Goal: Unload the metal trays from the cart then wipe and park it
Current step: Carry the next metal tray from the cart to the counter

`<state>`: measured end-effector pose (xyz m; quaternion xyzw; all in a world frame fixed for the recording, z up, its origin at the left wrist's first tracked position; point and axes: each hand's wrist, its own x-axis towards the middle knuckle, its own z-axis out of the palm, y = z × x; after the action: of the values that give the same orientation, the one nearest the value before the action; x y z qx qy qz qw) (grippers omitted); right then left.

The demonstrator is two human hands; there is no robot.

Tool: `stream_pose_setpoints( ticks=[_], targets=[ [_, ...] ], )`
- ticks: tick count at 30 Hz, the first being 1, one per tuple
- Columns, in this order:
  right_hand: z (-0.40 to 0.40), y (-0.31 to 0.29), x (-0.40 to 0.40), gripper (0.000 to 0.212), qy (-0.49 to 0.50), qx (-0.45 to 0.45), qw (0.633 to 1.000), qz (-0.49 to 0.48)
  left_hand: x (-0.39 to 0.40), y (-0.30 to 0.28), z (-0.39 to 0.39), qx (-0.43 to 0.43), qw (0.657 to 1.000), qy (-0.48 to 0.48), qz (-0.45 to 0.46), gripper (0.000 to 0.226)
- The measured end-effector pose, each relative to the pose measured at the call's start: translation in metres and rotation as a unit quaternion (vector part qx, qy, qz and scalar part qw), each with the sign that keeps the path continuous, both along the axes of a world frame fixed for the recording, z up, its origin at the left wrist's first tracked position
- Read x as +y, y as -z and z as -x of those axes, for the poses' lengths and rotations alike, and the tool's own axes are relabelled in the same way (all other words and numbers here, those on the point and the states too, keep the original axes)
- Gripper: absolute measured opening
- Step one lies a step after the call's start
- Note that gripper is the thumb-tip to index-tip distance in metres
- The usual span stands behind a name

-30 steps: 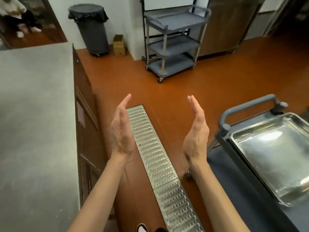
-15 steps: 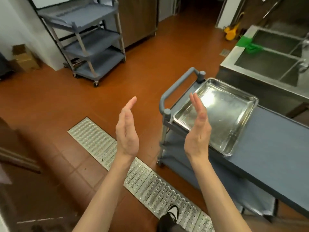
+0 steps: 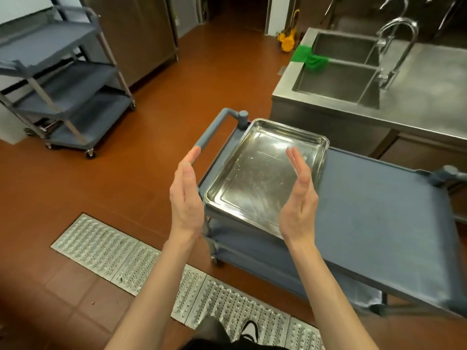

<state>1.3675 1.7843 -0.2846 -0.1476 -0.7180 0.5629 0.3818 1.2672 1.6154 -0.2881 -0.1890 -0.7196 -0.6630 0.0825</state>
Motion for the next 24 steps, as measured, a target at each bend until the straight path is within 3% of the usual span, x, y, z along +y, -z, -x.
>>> stream_pose_setpoints(
  ticks=[8, 14, 20, 24],
  targets=[
    [-0.003, 0.02, 0.036, 0.078, 0.067, -0.034, 0.997, 0.033, 0.046, 0.021, 0.027, -0.021, 0.997, 0.074, 0.026, 0.078],
    [0.011, 0.043, 0.049, 0.077, 0.13, -0.068, 0.987, 0.062, 0.071, 0.049, 0.064, -0.06, 0.989, 0.112, 0.071, 0.052],
    [0.026, 0.079, 0.051, 0.08, 0.188, -0.154, 0.968, 0.069, 0.072, 0.084, 0.099, -0.082, 0.982, 0.141, 0.096, 0.053],
    [0.032, 0.111, 0.059, 0.061, 0.232, -0.228, 0.944, 0.057, 0.073, 0.113, 0.118, -0.115, 0.973, 0.158, 0.125, 0.052]
  ],
)
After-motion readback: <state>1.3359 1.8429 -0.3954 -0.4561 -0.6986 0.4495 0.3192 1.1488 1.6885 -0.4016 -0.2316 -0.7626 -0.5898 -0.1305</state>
